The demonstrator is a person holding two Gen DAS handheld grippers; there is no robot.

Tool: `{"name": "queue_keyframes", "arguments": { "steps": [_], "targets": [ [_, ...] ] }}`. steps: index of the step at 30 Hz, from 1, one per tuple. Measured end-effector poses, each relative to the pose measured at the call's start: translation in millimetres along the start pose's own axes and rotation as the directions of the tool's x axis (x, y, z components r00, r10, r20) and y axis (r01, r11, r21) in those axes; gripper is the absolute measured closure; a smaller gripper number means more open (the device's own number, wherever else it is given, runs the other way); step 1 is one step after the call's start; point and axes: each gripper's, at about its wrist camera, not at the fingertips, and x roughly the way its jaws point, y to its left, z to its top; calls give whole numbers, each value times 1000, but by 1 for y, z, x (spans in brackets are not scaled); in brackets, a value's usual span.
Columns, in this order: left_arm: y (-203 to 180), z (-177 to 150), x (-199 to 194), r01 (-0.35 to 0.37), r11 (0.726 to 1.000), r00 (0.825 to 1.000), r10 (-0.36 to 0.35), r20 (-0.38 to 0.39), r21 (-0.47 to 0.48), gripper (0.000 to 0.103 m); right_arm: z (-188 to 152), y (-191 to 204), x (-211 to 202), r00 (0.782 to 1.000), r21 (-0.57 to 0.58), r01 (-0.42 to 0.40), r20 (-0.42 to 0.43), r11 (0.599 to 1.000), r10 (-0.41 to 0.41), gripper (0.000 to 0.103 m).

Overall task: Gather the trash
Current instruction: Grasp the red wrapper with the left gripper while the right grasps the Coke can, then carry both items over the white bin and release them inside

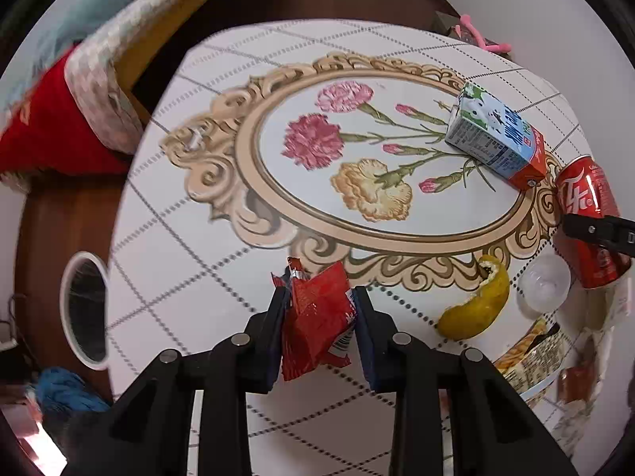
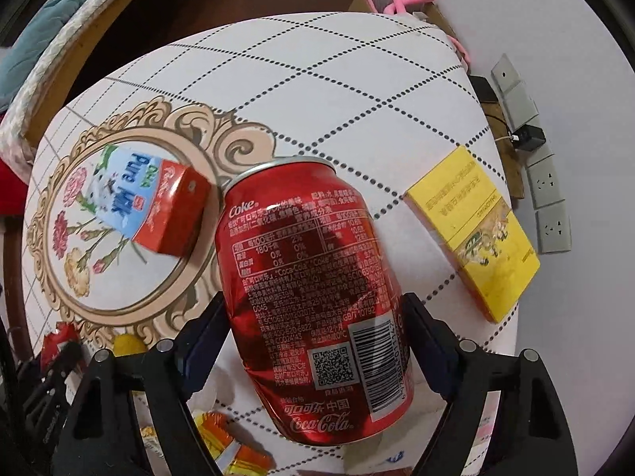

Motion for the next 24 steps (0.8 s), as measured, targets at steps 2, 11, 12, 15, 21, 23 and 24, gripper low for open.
{"name": "queue_keyframes", "arguments": {
  "steps": [2, 11, 12, 15, 21, 23, 24],
  "targets": [
    [0, -6, -15, -14, 1000, 1000, 14, 25, 12, 75, -7, 1, -7, 1000, 2, -7, 2, 1000, 7, 17],
    [3, -31, -85, -25, 999, 986, 17, 168, 43, 75, -59, 21, -64, 994, -4, -42, 103, 999, 42, 17],
    [2, -27, -88, -22, 999, 982, 13, 186, 45, 75, -66, 25, -72, 992, -3, -53, 113, 999, 53, 17],
    [11, -27, -105, -7, 999, 972, -4, 234, 46, 75, -89, 30, -98, 982, -2, -105, 156, 994, 104, 17],
    [43, -50, -164, 10, 1000, 943, -16, 331, 20, 75, -135, 57, -153, 950, -34, -202, 238, 979, 204, 18],
    [59, -57, -183, 12, 1000, 932, -13, 362, 3, 75, -149, 70, -171, 937, -52, -235, 254, 970, 241, 18],
    [68, -61, -191, 18, 1000, 927, -14, 375, -7, 75, -157, 78, -181, 928, -65, -254, 266, 965, 262, 18]
  ]
}}
